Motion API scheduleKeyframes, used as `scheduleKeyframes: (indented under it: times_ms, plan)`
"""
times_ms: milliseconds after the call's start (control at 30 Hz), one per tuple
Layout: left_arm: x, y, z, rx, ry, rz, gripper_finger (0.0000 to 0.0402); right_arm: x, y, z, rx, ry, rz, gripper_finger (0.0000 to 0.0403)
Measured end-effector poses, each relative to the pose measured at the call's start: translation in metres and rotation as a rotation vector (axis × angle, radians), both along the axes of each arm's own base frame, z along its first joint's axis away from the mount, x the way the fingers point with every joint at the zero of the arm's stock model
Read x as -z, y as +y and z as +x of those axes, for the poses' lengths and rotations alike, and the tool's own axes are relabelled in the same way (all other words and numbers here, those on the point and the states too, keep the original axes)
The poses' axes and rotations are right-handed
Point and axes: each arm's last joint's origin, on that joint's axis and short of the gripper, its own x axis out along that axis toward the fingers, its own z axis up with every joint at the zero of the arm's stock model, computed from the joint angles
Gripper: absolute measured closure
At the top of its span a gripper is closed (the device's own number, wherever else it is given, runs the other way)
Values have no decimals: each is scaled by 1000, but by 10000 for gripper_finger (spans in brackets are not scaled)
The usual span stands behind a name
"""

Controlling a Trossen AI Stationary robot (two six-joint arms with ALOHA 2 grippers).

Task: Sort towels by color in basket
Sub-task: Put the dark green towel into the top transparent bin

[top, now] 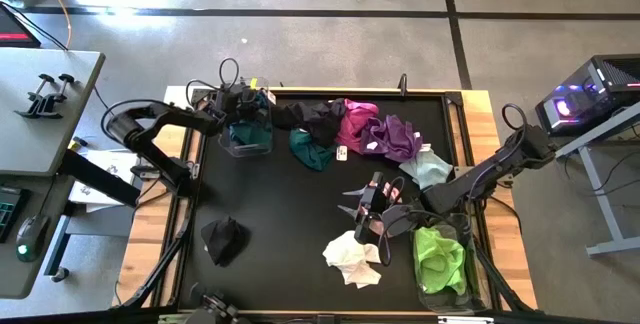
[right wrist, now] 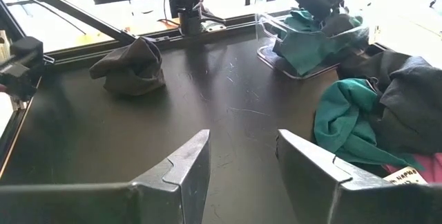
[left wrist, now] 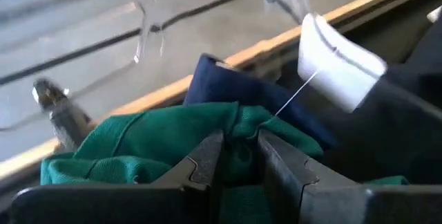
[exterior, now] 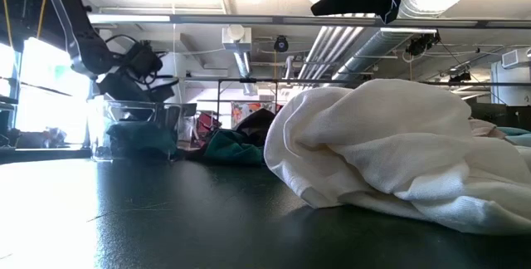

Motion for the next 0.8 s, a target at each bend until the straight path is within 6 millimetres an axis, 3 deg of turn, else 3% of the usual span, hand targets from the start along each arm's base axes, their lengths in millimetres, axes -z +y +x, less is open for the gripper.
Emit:
scheduleKeyframes:
  times_ms: [433, 800]
  plan:
    - [6, 0, -4, -7, -1, -61, 347, 0, 0, 0, 0, 0, 0, 242]
    - [-36, -15, -12, -12, -88, -39, 349, 0, 0, 0, 0, 0, 0, 242]
